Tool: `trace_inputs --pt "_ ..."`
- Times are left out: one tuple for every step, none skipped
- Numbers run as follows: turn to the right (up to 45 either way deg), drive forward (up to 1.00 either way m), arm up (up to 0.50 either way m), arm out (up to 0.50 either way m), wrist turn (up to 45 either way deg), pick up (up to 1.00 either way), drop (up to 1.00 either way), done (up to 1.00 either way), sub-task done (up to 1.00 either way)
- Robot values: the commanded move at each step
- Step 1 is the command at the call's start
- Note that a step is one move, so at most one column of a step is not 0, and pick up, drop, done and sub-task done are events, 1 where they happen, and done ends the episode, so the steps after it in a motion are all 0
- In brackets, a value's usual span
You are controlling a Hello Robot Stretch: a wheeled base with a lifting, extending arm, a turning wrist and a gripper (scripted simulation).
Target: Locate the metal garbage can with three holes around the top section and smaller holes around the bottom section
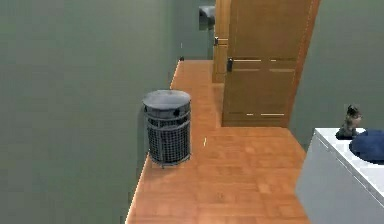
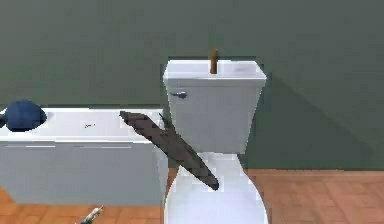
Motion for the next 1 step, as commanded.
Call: trace_inputs --pt "6.0 0.00 0.00 0.00 0.0 0.00 0.00 0.00 0.00"
